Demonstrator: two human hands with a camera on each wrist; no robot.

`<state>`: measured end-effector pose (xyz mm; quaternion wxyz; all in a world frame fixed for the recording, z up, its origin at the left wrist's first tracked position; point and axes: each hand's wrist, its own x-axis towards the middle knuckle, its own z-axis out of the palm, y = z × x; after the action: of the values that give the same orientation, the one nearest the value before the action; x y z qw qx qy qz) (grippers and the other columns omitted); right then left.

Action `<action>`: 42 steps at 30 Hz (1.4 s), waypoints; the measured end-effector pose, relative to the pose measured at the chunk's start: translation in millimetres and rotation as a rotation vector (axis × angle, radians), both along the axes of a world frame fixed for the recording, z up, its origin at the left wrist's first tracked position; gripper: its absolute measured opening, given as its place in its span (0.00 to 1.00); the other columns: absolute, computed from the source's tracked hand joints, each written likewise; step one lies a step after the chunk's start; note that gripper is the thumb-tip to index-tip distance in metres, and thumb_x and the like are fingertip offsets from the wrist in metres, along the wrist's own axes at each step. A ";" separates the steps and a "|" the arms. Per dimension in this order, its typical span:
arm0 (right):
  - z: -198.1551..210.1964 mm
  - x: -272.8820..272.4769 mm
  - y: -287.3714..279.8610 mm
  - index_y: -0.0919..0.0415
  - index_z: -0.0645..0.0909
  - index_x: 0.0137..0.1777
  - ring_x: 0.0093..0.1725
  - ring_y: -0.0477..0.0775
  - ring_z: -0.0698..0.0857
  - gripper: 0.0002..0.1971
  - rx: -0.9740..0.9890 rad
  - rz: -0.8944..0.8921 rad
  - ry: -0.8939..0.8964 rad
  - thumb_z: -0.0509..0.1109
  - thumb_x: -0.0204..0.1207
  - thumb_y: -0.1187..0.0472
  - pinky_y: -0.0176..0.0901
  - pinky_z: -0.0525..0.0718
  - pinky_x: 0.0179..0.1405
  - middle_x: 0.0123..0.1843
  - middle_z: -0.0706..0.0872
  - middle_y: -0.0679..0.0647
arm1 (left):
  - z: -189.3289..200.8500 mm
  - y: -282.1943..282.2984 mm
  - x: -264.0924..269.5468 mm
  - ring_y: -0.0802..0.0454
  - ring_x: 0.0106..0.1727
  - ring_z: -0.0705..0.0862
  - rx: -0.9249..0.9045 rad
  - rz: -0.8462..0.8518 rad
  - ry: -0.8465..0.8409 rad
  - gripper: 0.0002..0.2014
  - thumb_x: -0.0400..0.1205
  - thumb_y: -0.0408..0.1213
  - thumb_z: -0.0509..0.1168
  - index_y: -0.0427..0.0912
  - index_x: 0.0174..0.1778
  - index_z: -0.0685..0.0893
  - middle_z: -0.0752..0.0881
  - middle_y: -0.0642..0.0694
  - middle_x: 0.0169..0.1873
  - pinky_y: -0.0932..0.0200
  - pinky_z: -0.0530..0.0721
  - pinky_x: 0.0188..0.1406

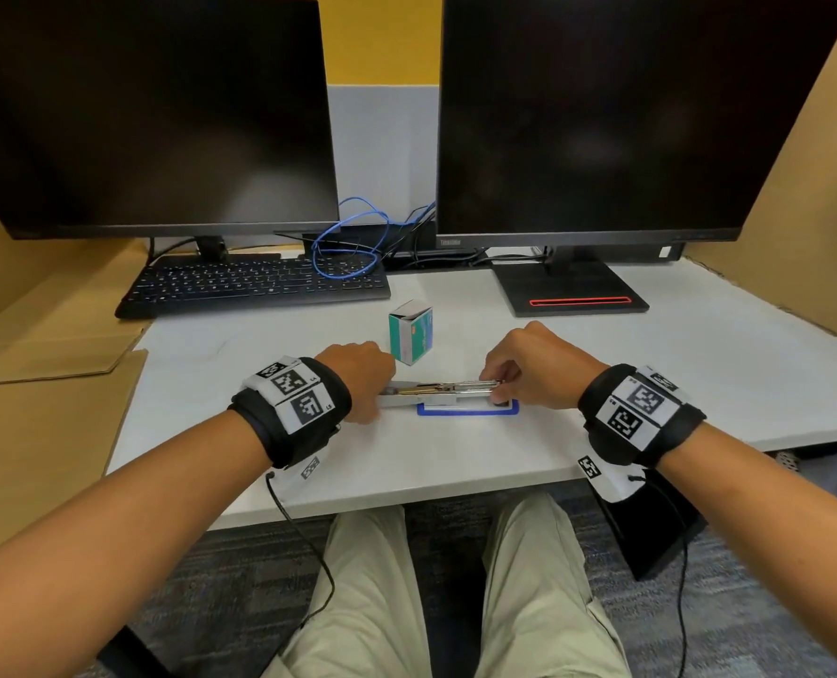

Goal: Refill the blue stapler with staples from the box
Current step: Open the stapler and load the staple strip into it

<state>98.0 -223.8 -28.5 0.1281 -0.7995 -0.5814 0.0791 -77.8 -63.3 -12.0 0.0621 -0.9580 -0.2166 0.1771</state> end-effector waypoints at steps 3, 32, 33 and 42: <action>2.7 1.7 4.0 0.58 0.93 0.53 0.41 0.48 0.90 0.10 -0.022 -0.001 0.000 0.80 0.72 0.60 0.43 0.92 0.48 0.45 0.94 0.53 | 4.1 5.8 -3.0 0.49 0.48 0.79 -0.014 0.010 0.013 0.15 0.81 0.43 0.63 0.45 0.63 0.81 0.82 0.44 0.58 0.56 0.75 0.44; -2.4 -7.7 -9.1 0.51 0.78 0.55 0.40 0.51 0.84 0.27 0.023 -0.042 0.143 0.86 0.59 0.49 0.57 0.86 0.56 0.40 0.93 0.50 | 1.1 -46.7 44.7 0.52 0.45 0.77 -0.315 -0.287 -0.465 0.16 0.76 0.37 0.73 0.48 0.61 0.89 0.86 0.49 0.39 0.52 0.83 0.55; -0.4 -8.3 -10.3 0.52 0.79 0.53 0.39 0.49 0.83 0.27 0.002 -0.031 0.119 0.86 0.59 0.46 0.56 0.86 0.55 0.39 0.92 0.50 | 0.0 -47.6 44.2 0.51 0.45 0.78 -0.315 -0.296 -0.461 0.16 0.77 0.38 0.73 0.48 0.61 0.89 0.90 0.48 0.42 0.53 0.83 0.54; 13.6 -19.2 -14.6 0.51 0.76 0.73 0.38 0.44 0.81 0.27 0.019 -0.046 0.044 0.75 0.74 0.49 0.51 0.88 0.49 0.36 0.88 0.48 | 0.6 -35.2 41.3 0.52 0.45 0.86 -0.337 -0.220 -0.528 0.19 0.76 0.38 0.75 0.45 0.63 0.88 0.92 0.45 0.51 0.55 0.87 0.53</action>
<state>78.8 -238.3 -14.8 0.1503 -0.8095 -0.5606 0.0879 -36.5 -98.4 -11.4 -0.1368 -0.9853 -0.0880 -0.0517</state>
